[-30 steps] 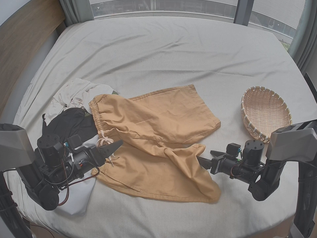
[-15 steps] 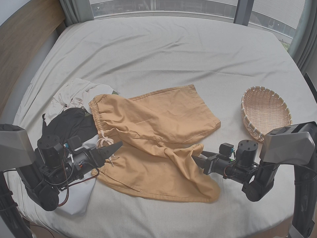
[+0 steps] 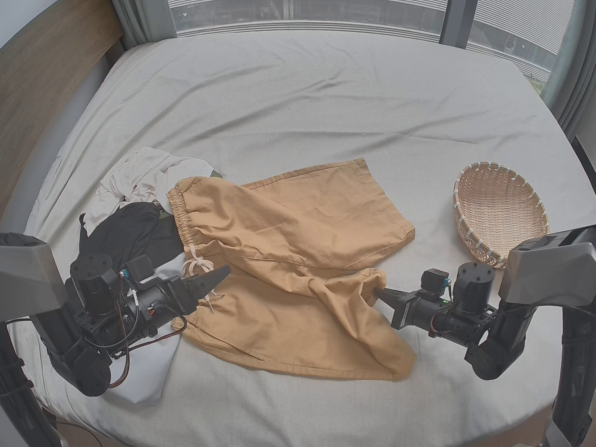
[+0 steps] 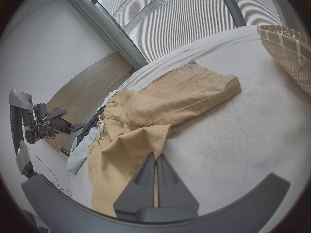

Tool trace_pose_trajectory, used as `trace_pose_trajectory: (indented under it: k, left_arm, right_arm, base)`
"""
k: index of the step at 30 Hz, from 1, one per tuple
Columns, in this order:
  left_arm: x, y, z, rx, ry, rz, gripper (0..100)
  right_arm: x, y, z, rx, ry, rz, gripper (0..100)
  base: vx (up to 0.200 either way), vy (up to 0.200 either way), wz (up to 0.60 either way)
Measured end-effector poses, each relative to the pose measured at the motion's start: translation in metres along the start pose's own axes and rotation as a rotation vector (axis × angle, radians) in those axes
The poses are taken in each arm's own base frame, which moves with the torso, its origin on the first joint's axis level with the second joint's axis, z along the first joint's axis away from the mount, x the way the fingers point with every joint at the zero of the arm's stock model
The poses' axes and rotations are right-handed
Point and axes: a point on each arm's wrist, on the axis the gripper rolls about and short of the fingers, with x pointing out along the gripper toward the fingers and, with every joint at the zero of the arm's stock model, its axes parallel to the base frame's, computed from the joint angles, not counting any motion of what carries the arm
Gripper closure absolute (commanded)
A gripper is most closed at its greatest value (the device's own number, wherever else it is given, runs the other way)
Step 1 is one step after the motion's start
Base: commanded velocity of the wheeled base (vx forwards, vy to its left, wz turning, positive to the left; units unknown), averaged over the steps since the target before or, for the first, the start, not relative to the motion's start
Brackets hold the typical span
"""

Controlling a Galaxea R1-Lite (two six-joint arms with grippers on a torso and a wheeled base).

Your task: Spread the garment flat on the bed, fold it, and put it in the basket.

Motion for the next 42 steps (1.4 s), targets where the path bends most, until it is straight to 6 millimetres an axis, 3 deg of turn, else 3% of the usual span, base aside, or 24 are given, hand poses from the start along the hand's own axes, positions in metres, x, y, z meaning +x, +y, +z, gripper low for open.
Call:
trace_pose_trajectory:
  k: [8, 15, 25, 39, 40, 42]
  left_arm:
    - [0.000, -0.001, 0.000, 0.000, -0.001, -0.002, 0]
    - [0.000, -0.001, 0.000, 0.001, 0.000, -0.003, 0]
    - [0.001, 0.000, -0.001, 0.000, 0.005, -0.003, 0]
    - [0.000, 0.006, -0.002, -0.007, -0.004, 0.037, 0]
    - [0.000, 0.006, -0.002, -0.007, -0.004, 0.040, 0]
    - [-0.001, 0.008, -0.003, -0.011, -0.001, 0.051, 0]
  right_arm:
    - [-0.034, -0.015, 0.018, 0.013, -0.040, -0.097, 100]
    - [-0.047, -0.036, 0.032, 0.017, -0.094, -0.174, 100]
    - [-0.045, -0.048, 0.041, 0.012, -0.111, -0.204, 100]
    - [-0.020, -0.068, 0.054, -0.004, -0.165, -0.227, 100]
    - [-0.019, -0.068, 0.054, -0.004, -0.166, -0.228, 0]
    - [-0.019, -0.070, 0.054, -0.002, -0.169, -0.239, 0]
  base:
    - [0.000, 0.000, 0.00]
    - [0.000, 0.000, 0.00]
    - [0.000, 0.000, 0.00]
    - [0.000, 0.000, 0.00]
    - [0.000, 0.000, 0.00]
    - [0.000, 0.000, 0.00]
